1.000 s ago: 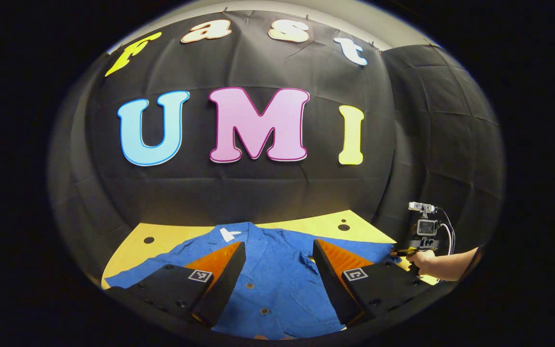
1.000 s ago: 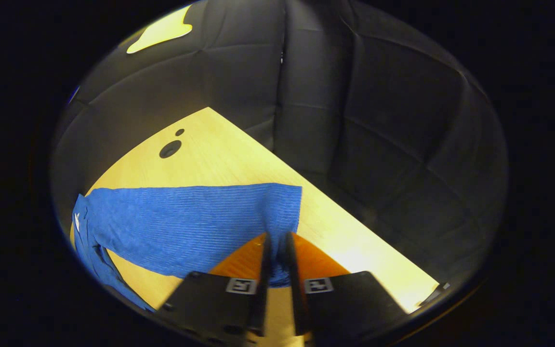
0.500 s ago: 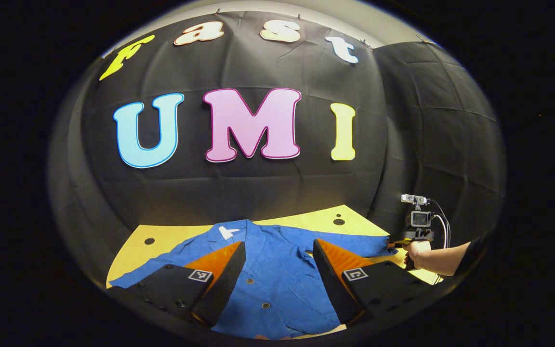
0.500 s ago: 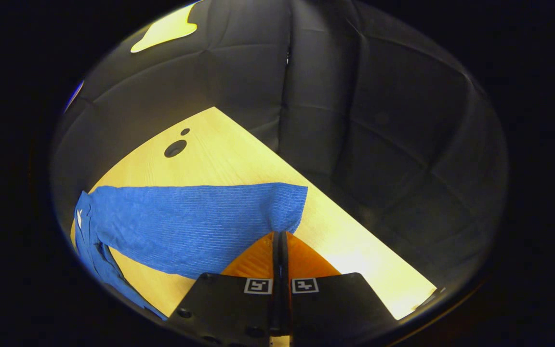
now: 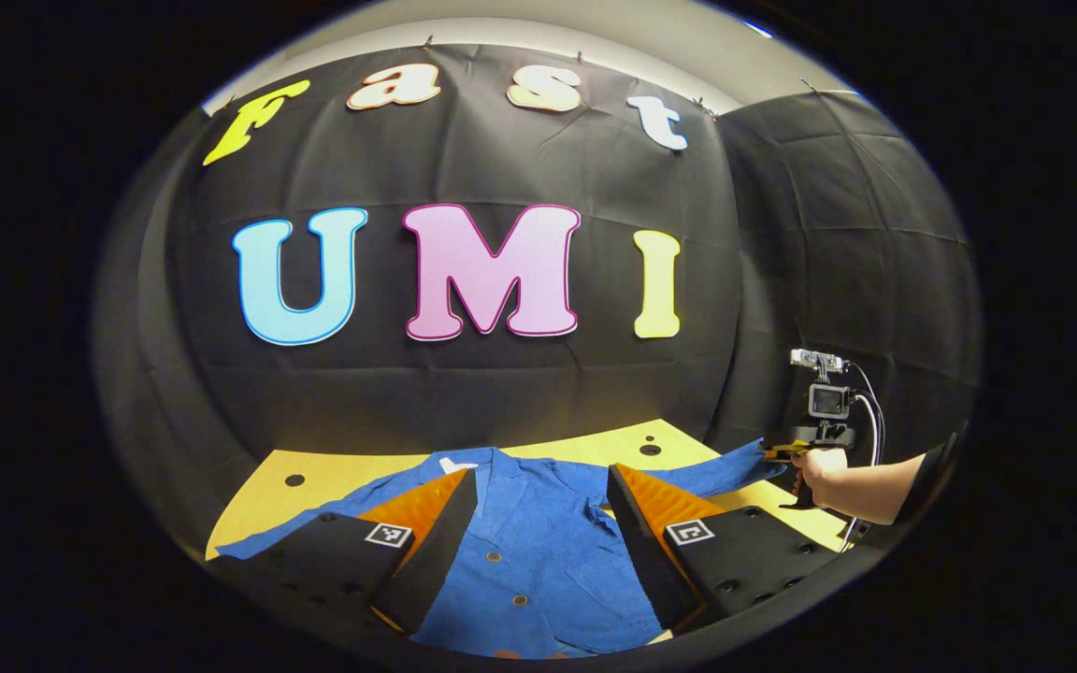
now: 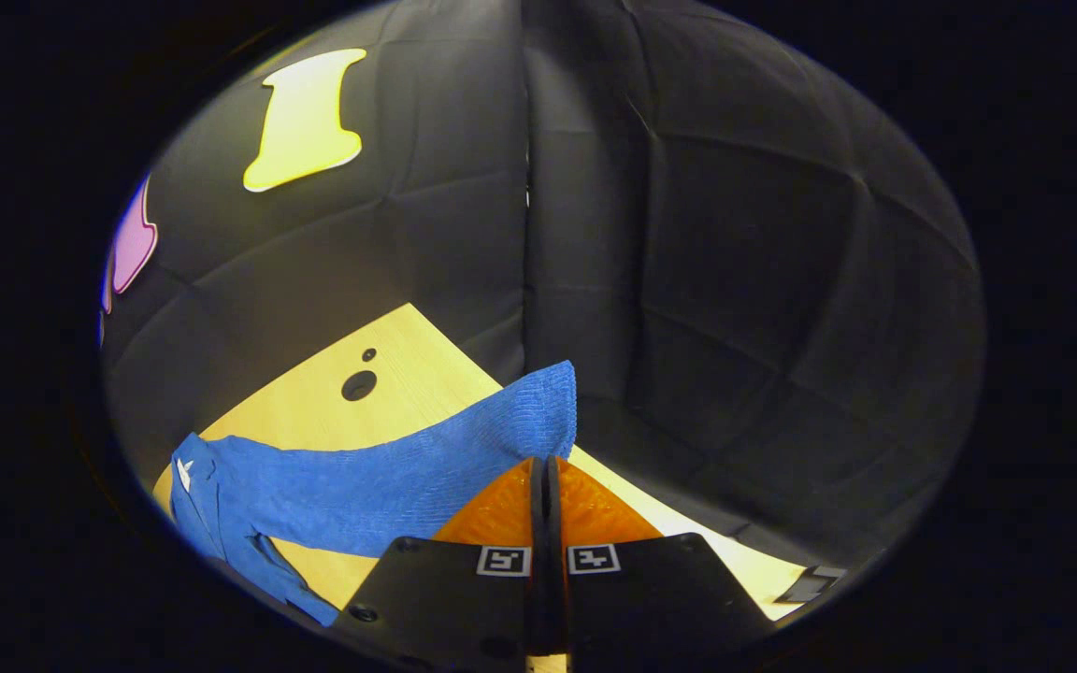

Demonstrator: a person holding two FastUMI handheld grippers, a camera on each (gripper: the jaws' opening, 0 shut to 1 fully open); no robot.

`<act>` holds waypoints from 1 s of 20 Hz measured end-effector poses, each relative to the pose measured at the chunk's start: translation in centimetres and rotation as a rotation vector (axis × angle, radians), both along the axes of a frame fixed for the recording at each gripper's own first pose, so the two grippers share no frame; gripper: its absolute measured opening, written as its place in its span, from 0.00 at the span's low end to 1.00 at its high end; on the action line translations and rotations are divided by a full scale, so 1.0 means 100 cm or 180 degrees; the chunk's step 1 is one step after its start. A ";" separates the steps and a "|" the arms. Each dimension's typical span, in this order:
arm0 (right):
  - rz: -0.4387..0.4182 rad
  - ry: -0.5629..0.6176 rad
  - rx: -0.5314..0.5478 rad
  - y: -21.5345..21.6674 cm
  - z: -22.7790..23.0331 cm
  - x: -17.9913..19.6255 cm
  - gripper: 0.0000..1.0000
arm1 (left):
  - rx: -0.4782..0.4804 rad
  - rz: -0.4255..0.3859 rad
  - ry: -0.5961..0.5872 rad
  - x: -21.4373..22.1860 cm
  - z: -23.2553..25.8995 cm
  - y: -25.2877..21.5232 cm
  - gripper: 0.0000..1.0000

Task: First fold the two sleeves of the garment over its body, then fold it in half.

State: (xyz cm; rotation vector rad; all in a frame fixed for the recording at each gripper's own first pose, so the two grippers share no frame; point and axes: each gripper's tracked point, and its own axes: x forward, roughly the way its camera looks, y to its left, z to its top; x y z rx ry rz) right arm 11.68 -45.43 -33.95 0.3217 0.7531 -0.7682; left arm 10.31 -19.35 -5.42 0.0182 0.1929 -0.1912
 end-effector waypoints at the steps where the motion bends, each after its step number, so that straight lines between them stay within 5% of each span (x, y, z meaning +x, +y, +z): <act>1: 0.0043 -0.0043 -0.0061 0.005 0.017 0.001 0.00 | -0.0035 0.0022 -0.0015 -0.005 0.001 0.005 0.81; 5: 0.0247 -0.0248 -0.0188 0.050 0.085 0.015 0.00 | -0.0160 0.0150 -0.0111 -0.027 0.010 0.038 0.81; 10: 0.0847 -0.0368 -0.0336 0.144 0.133 0.069 0.01 | -0.0275 0.0408 -0.0138 -0.058 0.007 0.097 0.81; 20: 0.1871 -0.0362 -0.0125 0.377 0.112 0.156 0.01 | -0.0441 0.1318 -0.0039 -0.109 -0.016 0.234 0.80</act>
